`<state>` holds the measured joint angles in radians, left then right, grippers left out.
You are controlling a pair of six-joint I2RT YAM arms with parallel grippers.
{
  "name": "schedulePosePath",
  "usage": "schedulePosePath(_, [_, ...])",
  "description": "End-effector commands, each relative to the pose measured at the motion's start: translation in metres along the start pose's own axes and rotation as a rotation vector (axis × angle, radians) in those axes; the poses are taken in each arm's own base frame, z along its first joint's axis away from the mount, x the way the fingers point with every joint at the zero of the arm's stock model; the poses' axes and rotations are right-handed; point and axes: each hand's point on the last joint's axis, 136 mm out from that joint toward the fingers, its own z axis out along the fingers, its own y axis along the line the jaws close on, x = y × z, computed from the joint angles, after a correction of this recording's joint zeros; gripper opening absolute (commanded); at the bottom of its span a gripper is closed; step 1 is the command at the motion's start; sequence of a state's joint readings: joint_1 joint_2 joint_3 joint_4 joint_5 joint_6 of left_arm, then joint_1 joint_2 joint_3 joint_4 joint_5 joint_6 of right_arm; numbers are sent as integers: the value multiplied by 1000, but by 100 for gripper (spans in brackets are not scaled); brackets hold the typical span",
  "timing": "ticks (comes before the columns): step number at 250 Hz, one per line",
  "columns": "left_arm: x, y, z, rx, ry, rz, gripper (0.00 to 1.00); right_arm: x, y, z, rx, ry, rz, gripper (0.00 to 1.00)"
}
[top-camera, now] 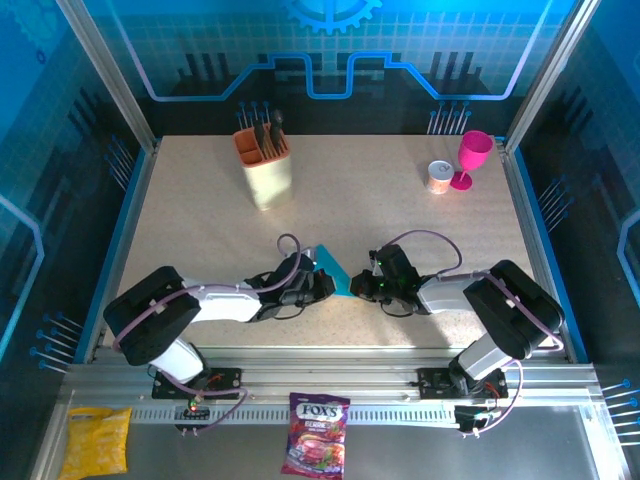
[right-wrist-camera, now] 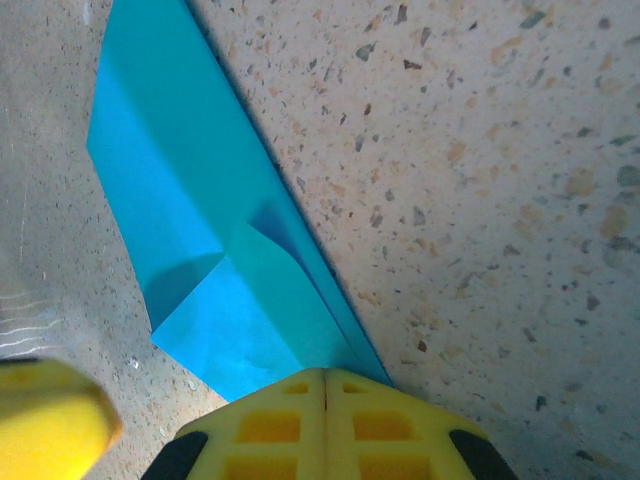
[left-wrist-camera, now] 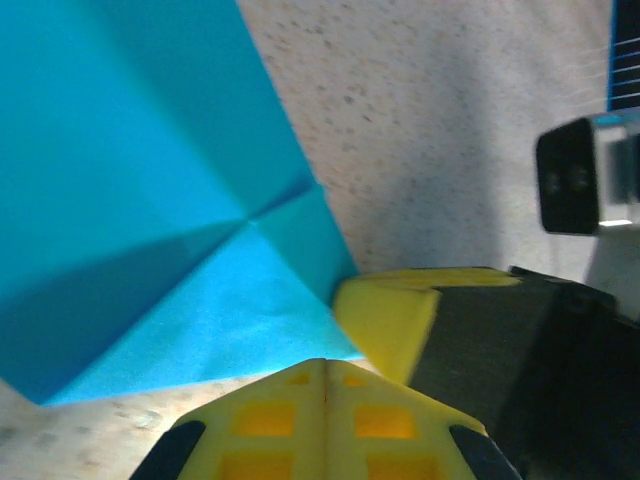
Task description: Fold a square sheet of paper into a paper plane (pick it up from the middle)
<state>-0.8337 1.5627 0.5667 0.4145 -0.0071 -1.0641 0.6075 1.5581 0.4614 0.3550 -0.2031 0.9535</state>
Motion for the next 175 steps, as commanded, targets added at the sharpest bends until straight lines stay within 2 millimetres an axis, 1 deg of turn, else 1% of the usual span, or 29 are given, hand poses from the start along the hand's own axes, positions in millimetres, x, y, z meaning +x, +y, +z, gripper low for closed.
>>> schedulePosePath(1, [-13, -13, 6, 37, -100, -98, 0, 32, -53, 3, 183, 95, 65, 0])
schedulePosePath(25, [-15, -7, 13, 36, -118, -151, 0, 33, -53, 3, 184, 96, 67, 0])
schedulePosePath(54, [-9, 3, 25, 26, -107, -205, 0, 33, -54, 2, 188, 94, 69, 0])
schedulePosePath(73, [-5, 13, 32, 6, -103, -223, 0, 33, -54, 2, 191, 93, 69, 0])
schedulePosePath(96, [-1, 29, 36, -34, -111, -252, 0, 33, -55, 1, 195, 92, 74, 0])
schedulePosePath(139, [7, 65, 28, -141, -134, -306, 0, 33, -57, -1, 207, 90, 77, 0])
schedulePosePath(175, [10, 90, 13, -256, -154, -323, 0, 35, -60, -2, 221, 93, 80, 0])
